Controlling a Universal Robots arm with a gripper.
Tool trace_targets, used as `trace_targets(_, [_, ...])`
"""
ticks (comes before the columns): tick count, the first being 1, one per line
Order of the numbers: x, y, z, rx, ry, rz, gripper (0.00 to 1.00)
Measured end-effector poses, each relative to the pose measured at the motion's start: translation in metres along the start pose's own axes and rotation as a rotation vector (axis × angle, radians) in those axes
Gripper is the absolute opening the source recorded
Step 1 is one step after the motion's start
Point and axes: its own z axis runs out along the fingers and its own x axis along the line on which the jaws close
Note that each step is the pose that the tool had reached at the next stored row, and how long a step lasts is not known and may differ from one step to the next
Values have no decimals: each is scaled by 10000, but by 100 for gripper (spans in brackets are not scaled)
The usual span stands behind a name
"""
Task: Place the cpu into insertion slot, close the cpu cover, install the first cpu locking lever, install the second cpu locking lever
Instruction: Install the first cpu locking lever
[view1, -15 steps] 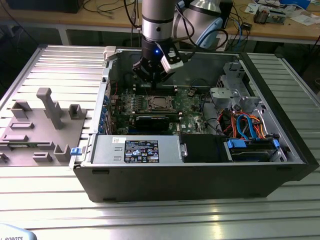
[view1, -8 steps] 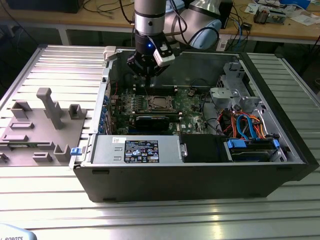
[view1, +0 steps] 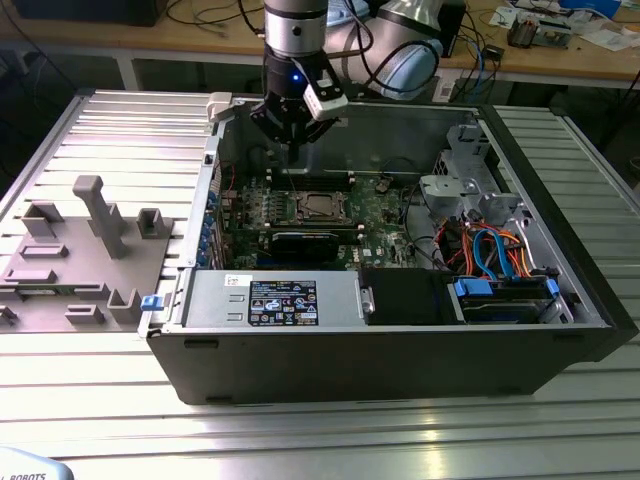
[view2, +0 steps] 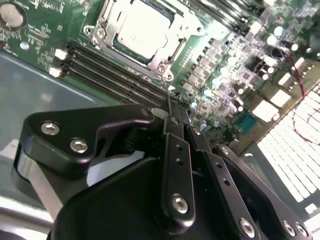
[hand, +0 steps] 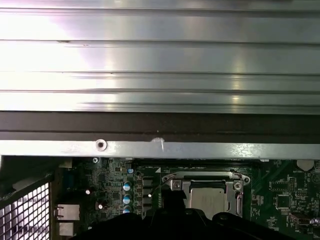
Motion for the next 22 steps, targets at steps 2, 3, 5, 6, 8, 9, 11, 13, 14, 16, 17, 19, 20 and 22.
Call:
trace_targets(2, [73,0,-36,1,-67,0,11])
trace_targets(3, [118,2,-45,1,-99,2,11])
trace_targets(5, [174,3,-48,2,-123,2,11])
trace_targets(6, [212,4,-49,1,-140,2,11])
trace_targets(8, [275,7,-50,2,-163,5,11])
trace_targets(9, [294,7,-50,-3,-167,2,11])
trace_targets(11, [308,7,-30,-49,-168,-76,11])
trace_targets(13, [309,8,8,-64,-171,-268,11])
trace_targets(14, [309,9,25,-65,-172,-353,11])
trace_targets(16, [304,16,81,-68,-174,-411,11])
trace_targets(17, [288,16,86,-66,-170,-410,11])
trace_targets(19, [237,16,89,-67,-169,-410,11])
trace_targets(20, [226,15,89,-67,-169,-410,11])
trace_targets(22, [203,15,90,-67,-170,-410,11])
